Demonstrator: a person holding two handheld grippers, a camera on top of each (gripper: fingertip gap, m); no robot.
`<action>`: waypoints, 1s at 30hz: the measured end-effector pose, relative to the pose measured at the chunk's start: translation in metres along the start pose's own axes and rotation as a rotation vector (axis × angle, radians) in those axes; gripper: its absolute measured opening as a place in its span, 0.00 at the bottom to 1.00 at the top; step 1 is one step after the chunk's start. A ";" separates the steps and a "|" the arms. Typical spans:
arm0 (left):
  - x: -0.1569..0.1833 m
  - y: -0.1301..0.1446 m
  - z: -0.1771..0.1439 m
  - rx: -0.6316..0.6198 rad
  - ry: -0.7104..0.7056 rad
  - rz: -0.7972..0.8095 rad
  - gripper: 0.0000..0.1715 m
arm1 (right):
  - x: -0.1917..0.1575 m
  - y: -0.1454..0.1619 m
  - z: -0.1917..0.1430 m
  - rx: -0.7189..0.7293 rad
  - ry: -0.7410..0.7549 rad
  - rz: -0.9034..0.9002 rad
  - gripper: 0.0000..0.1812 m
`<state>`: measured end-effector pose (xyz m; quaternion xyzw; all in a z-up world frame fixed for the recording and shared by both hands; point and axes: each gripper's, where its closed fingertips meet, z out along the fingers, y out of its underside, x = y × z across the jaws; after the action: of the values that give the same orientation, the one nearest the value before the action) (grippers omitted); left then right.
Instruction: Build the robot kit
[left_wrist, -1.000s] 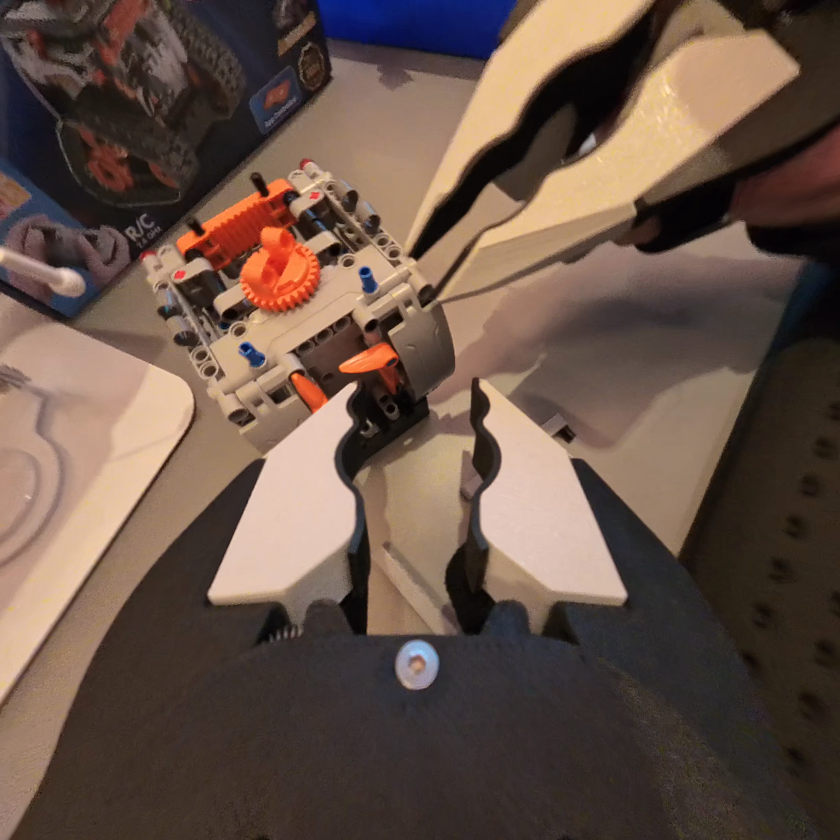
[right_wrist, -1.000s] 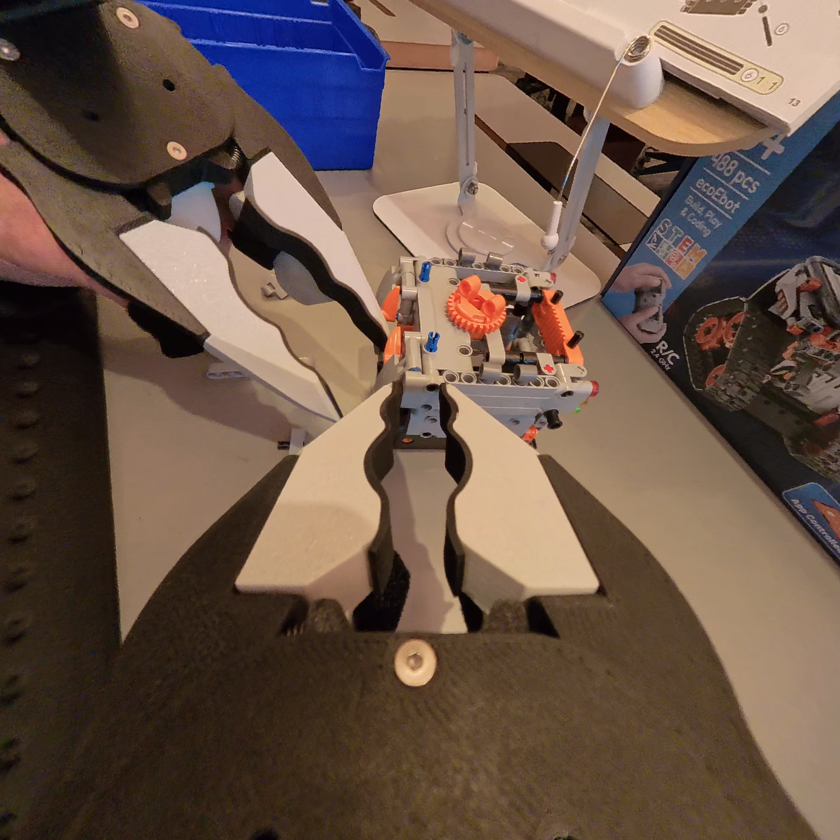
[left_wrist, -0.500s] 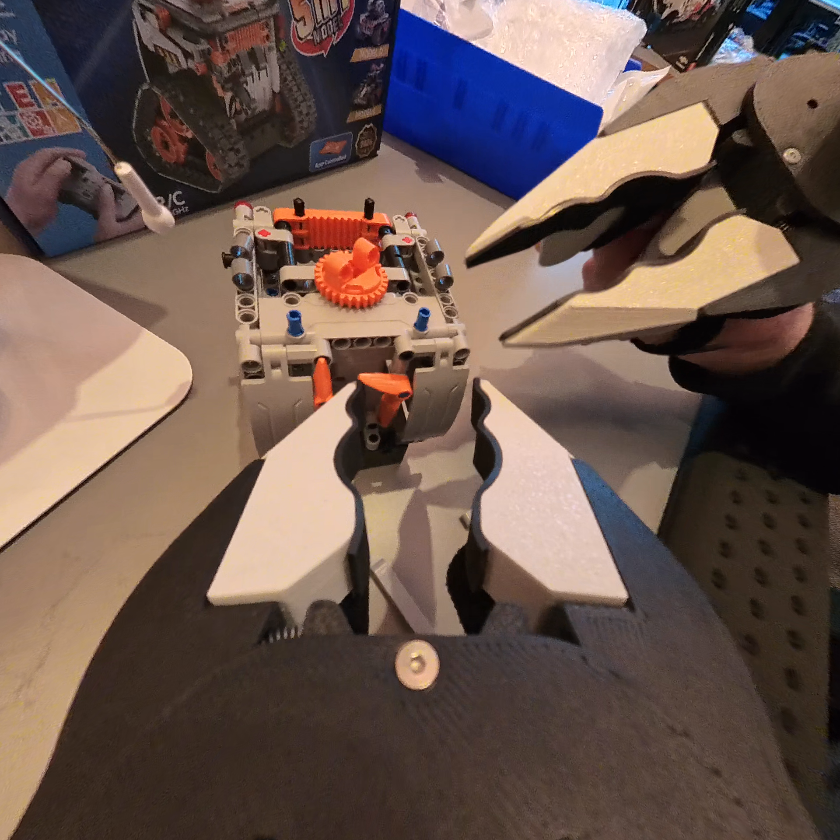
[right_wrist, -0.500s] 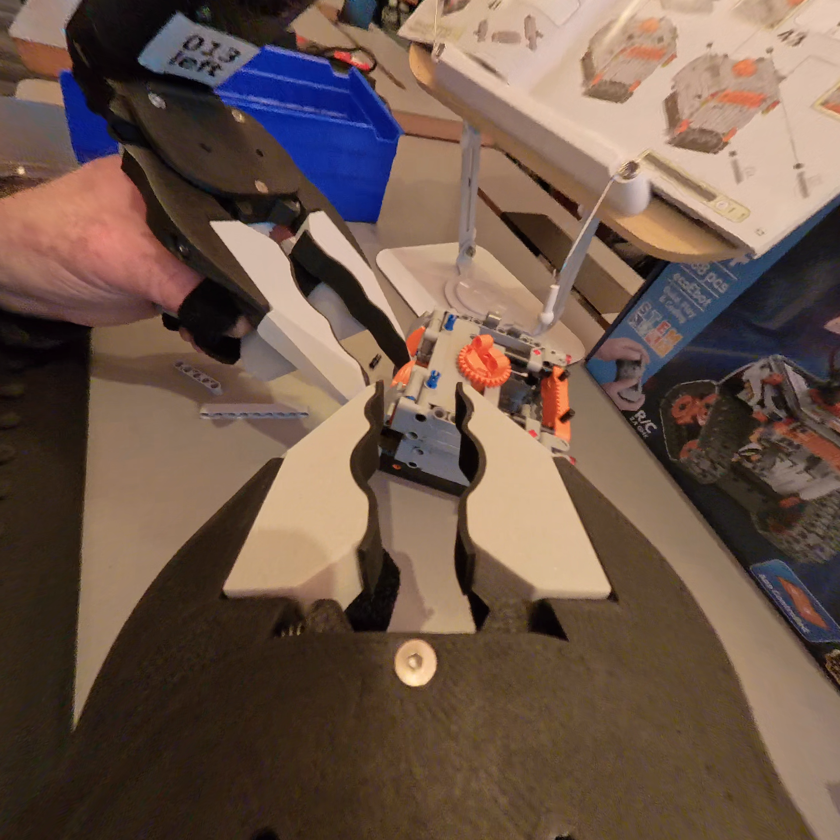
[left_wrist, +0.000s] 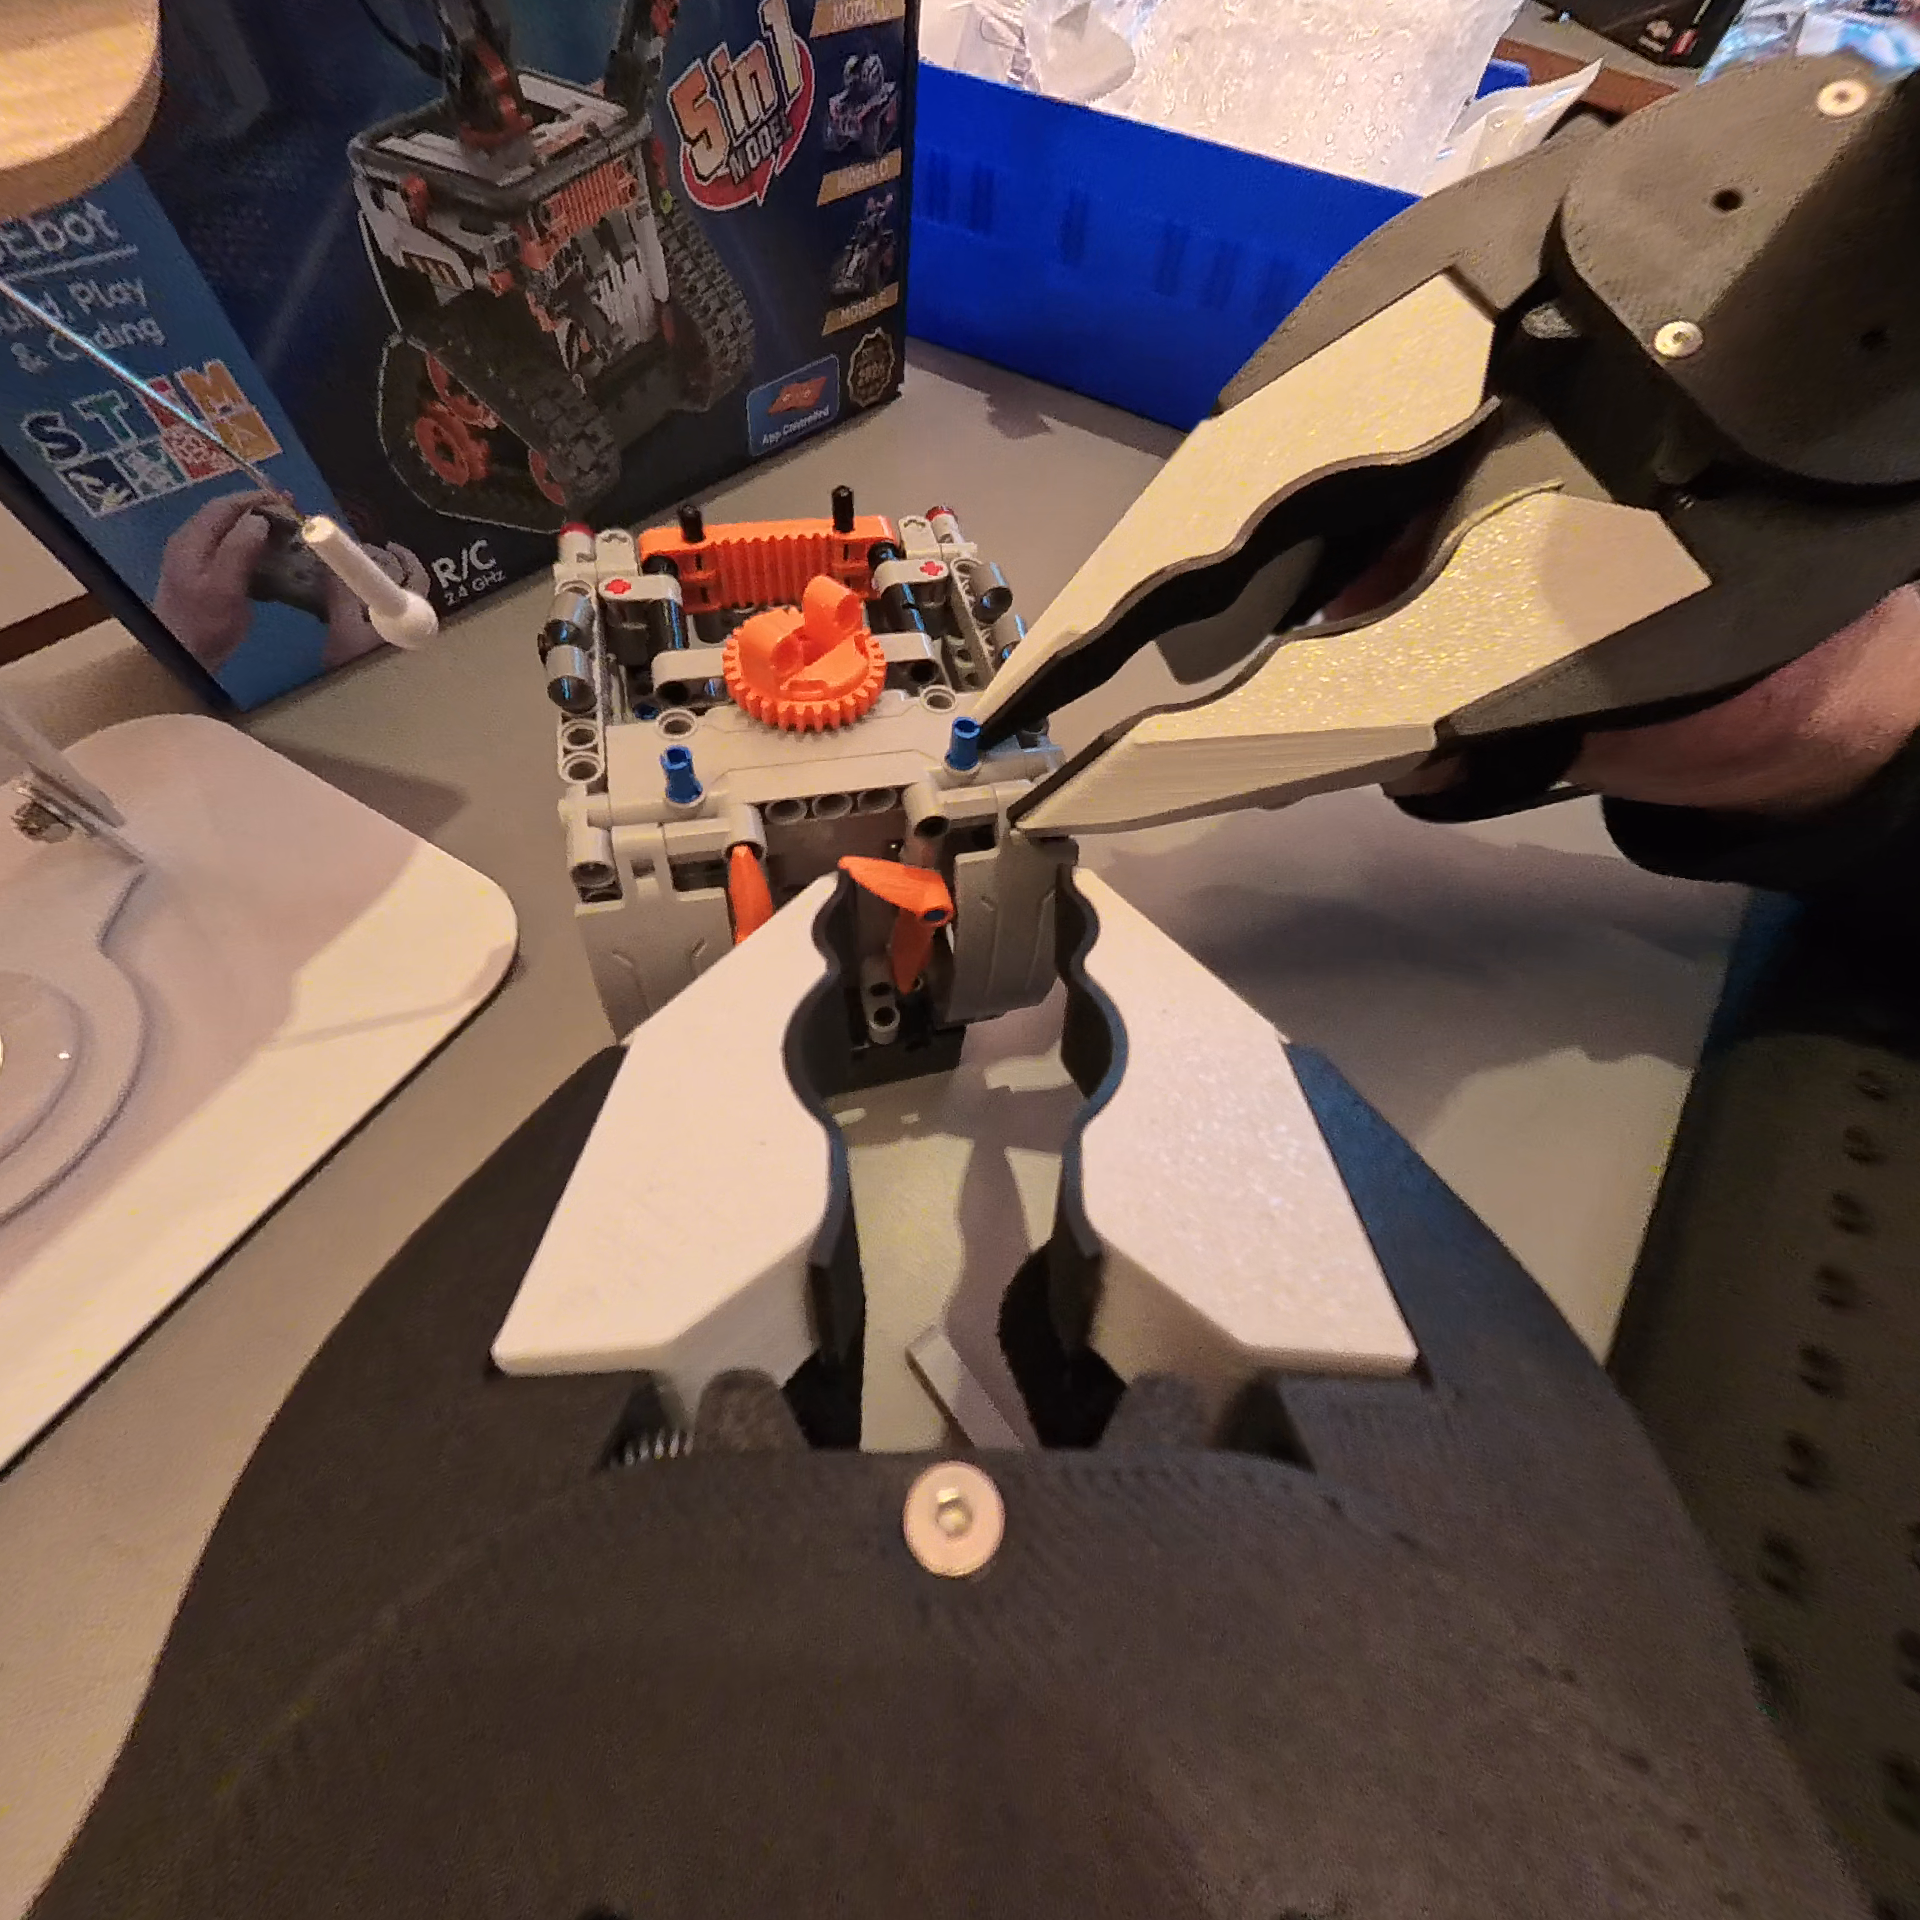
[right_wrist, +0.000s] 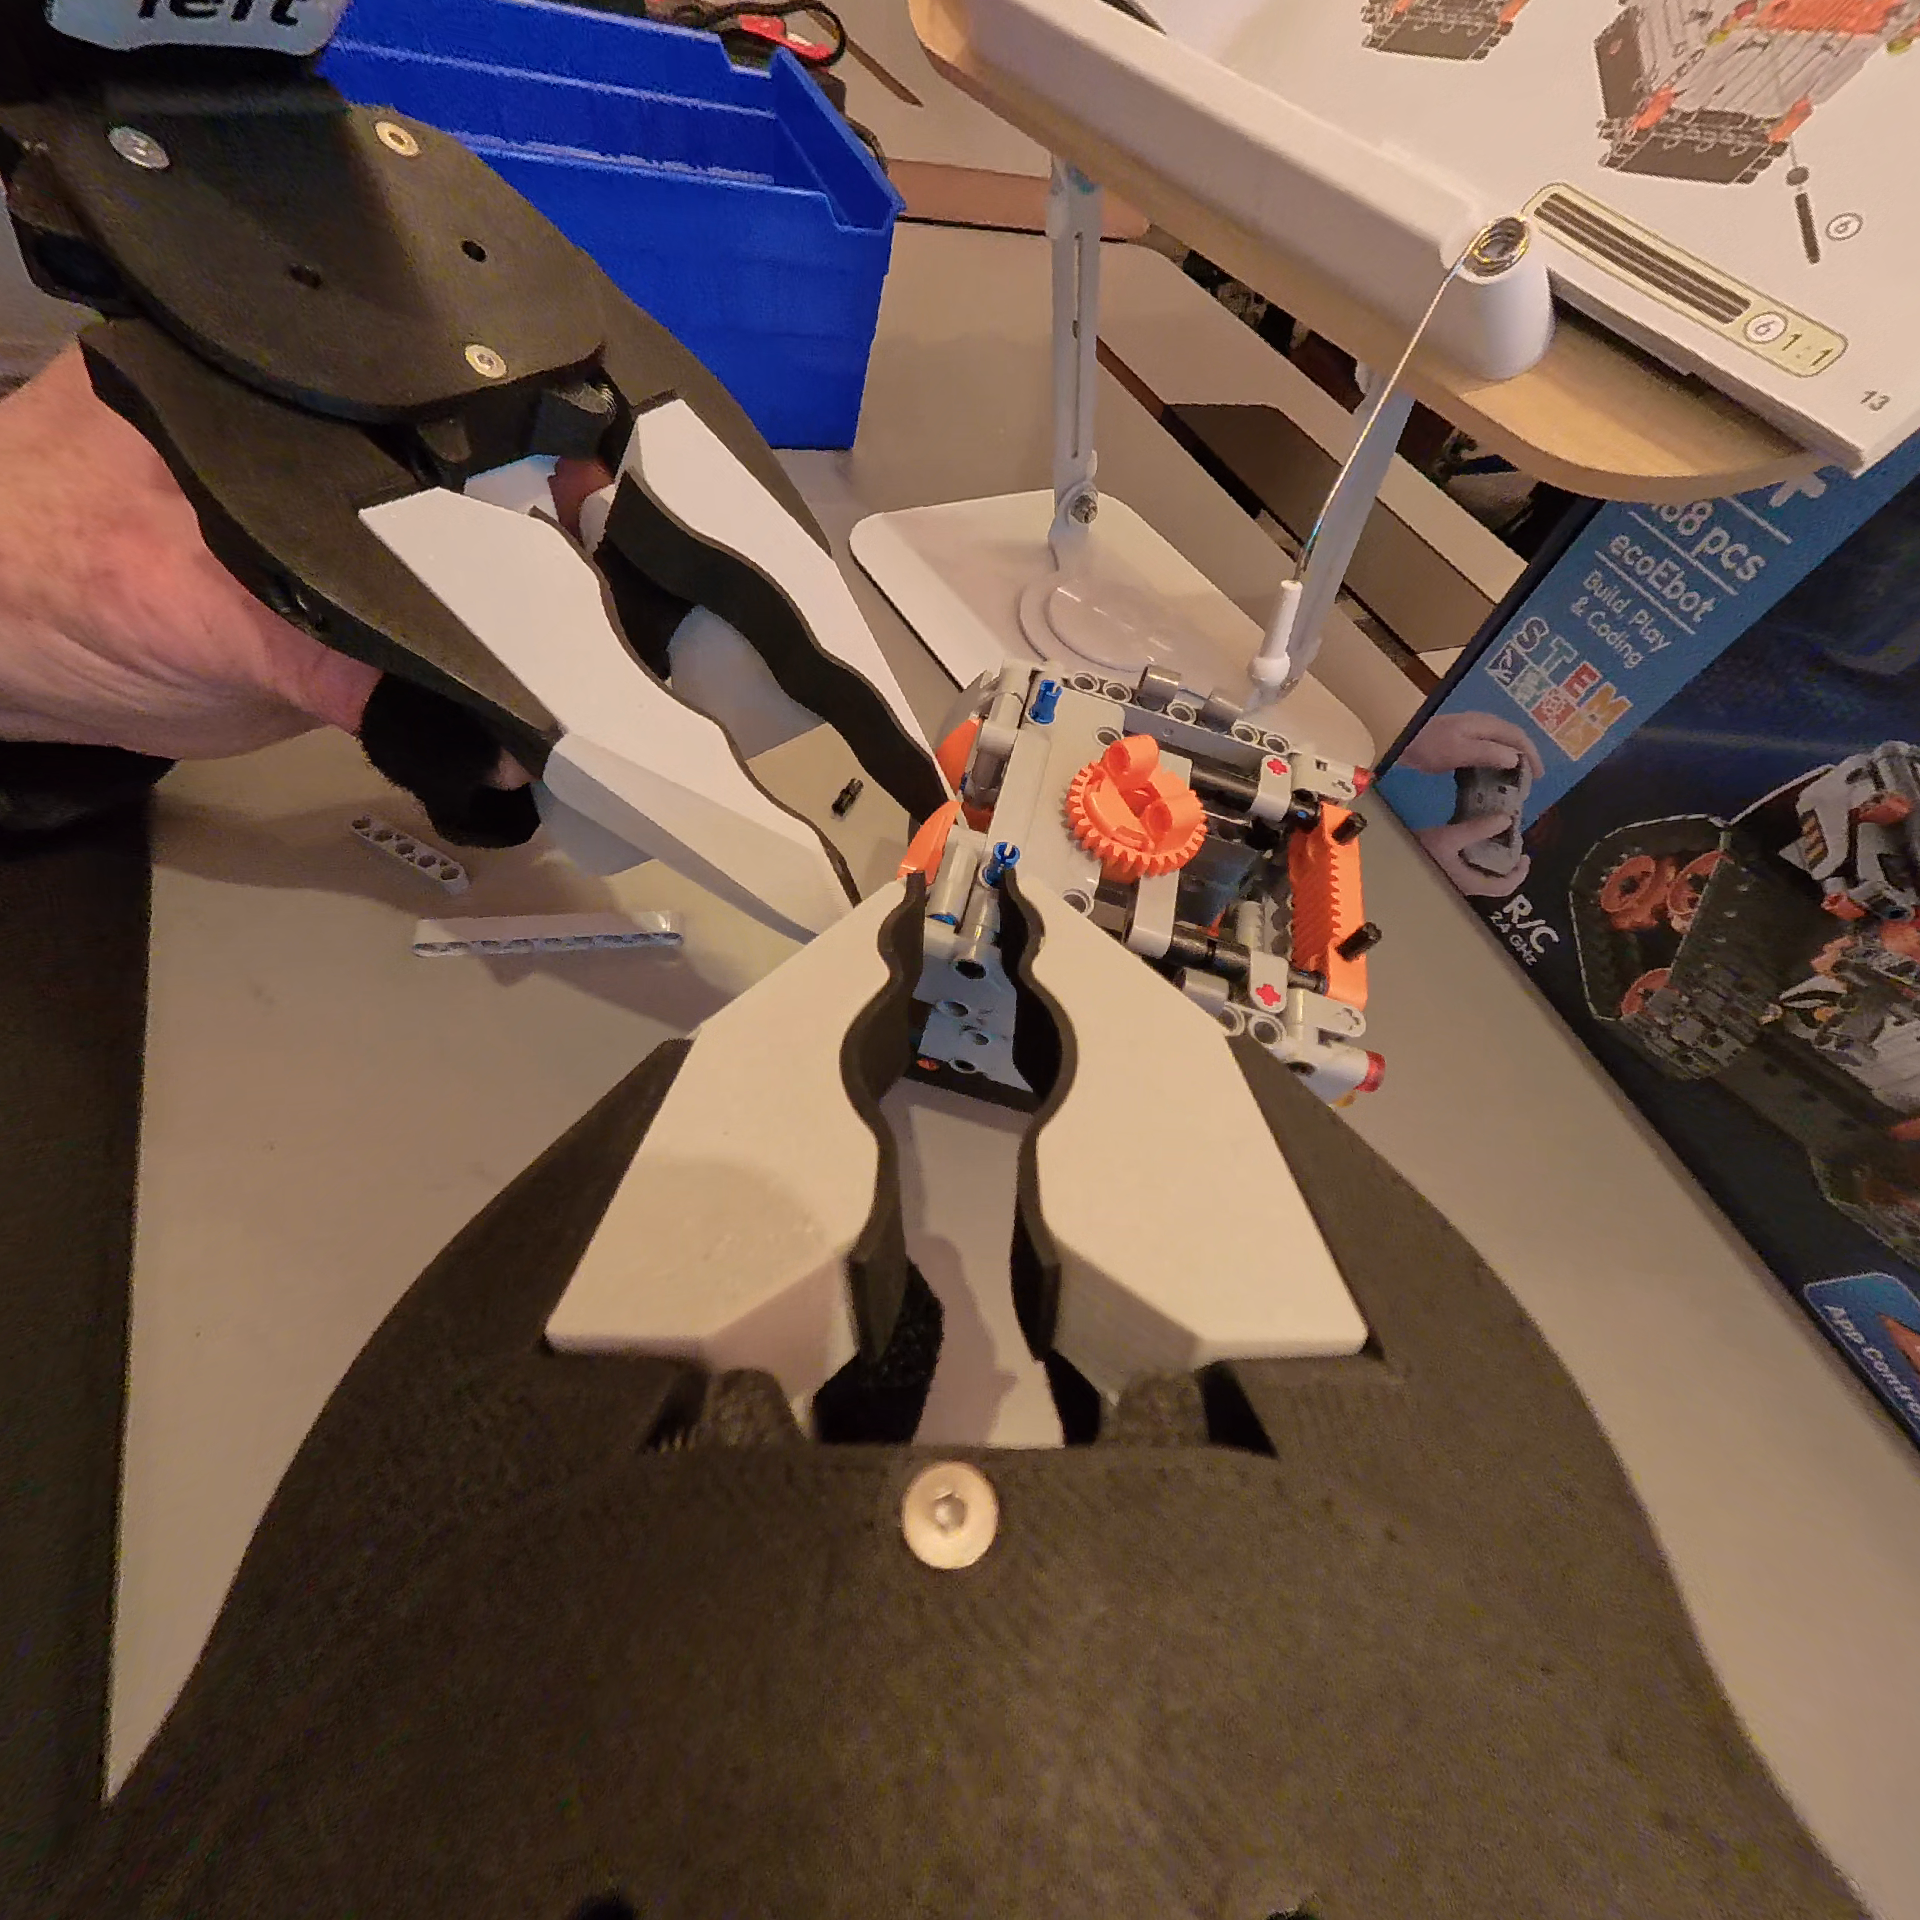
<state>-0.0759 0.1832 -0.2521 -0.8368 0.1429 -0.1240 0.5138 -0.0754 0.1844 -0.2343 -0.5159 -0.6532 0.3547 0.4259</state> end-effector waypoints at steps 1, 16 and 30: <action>0.000 -0.001 0.000 0.004 -0.001 0.007 0.20 | 0.000 0.000 0.000 0.003 -0.004 0.005 0.06; 0.002 -0.004 0.002 -0.056 -0.174 0.376 0.11 | 0.007 0.001 0.001 0.014 0.007 0.034 0.04; -0.020 -0.011 -0.050 0.033 -0.185 0.361 0.17 | 0.041 0.001 -0.034 0.089 0.064 0.141 0.13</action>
<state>-0.1115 0.1539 -0.2214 -0.7969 0.2407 0.0454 0.5523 -0.0484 0.2252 -0.2142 -0.5522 -0.5850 0.3956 0.4431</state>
